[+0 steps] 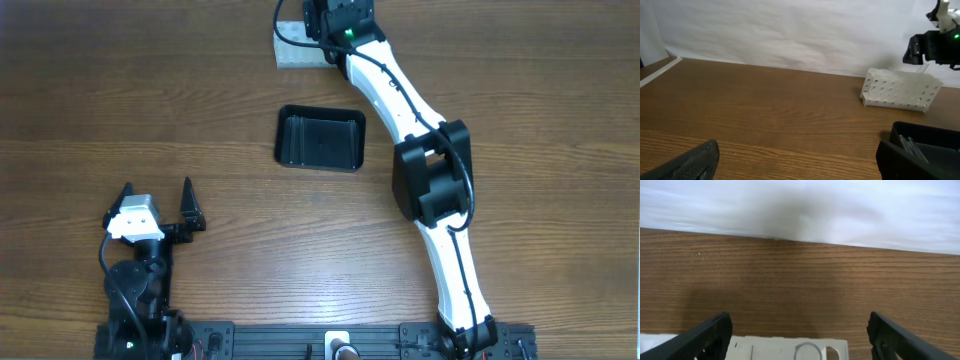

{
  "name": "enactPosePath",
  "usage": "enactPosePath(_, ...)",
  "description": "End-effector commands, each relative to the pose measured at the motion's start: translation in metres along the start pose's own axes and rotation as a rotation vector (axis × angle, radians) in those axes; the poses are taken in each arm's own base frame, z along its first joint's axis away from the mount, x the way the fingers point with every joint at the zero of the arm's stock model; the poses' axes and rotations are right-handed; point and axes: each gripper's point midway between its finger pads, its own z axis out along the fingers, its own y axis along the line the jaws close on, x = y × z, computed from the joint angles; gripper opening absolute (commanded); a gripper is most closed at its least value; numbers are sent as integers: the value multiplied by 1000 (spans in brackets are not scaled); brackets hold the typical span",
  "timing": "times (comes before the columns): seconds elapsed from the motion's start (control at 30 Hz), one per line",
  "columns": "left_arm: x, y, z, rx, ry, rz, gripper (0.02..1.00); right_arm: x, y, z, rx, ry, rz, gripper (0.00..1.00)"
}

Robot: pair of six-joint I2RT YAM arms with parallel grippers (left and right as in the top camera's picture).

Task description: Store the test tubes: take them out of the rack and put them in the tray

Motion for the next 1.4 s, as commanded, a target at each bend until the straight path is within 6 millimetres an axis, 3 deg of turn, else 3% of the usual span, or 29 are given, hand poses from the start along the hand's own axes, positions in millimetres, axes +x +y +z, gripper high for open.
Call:
enactPosePath(0.03, 1, 1, 0, 0, -1, 18, 998, 7, -2, 11, 19, 1, -11, 849)
enactPosePath(0.8, 1, 0, 0, 0, -1, 18, 996, 24, -7, 28, 32, 28, -14, 816)
enactPosePath(0.97, 1, 1, 0, 0, -1, 18, 998, 24, -7, 28, 32, 28, -14, 641)
enactPosePath(1.2, 1, 1, 0, 0, -1, 18, 998, 25, -7, 28, 32, 29, -14, 244)
enactPosePath(1.4, 1, 0, 0, 0, -1, 18, 996, 24, -7, 28, 32, 28, -14, 115)
